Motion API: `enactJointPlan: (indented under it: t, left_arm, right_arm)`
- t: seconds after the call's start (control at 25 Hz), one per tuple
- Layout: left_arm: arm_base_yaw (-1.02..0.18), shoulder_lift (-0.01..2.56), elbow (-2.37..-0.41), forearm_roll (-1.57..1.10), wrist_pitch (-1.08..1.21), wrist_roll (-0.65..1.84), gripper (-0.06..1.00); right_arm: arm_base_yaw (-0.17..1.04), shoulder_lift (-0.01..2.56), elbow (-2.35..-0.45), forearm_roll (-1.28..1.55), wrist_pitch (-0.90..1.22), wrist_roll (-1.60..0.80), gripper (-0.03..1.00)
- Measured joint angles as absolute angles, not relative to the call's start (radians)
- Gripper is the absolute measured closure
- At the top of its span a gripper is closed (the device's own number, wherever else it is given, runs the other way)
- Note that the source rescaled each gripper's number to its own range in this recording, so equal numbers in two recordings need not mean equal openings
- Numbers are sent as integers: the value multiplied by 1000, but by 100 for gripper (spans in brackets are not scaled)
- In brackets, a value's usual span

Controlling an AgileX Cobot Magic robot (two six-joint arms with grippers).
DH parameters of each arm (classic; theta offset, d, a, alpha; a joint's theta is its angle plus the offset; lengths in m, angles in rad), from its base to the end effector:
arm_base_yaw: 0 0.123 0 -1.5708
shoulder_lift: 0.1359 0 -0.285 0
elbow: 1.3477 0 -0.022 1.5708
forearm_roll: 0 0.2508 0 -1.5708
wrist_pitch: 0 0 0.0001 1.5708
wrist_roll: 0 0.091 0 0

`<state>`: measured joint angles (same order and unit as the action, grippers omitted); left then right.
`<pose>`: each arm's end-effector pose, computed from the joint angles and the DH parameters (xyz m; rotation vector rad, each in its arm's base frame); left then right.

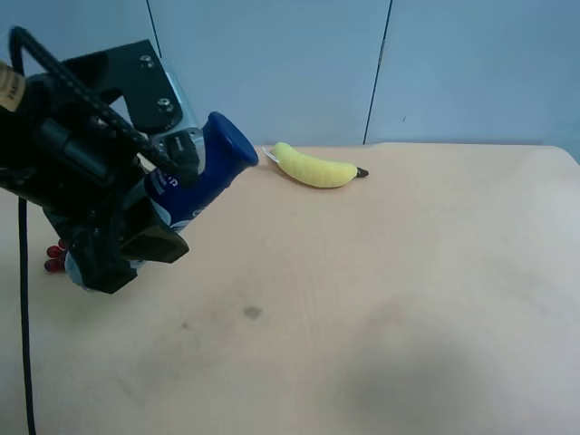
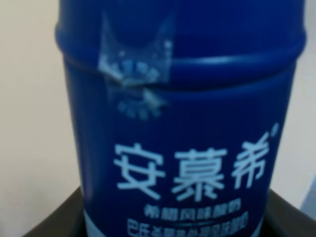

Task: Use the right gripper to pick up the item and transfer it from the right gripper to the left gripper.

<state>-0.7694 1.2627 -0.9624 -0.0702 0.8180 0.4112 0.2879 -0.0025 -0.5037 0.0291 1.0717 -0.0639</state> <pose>0.1747 -0.1756 0.2943 1.4180 2.1959 -0.2118 -0.0065 0.0005 0.2774 -0.3609 2.0213 0.1742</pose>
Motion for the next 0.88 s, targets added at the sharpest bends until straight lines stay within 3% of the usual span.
enactJointPlan:
  t: [0.48, 0.88]
  left_arm:
    - [-754, 1624, -1168, -7, 901, 308, 94]
    - [-586, 1795, -1173, 31, 805, 320, 94]
  right_arm:
    - [288, -3, -504, 29, 1072, -64, -3]
    - [288, -3, -504, 29, 1072, -64, -3]
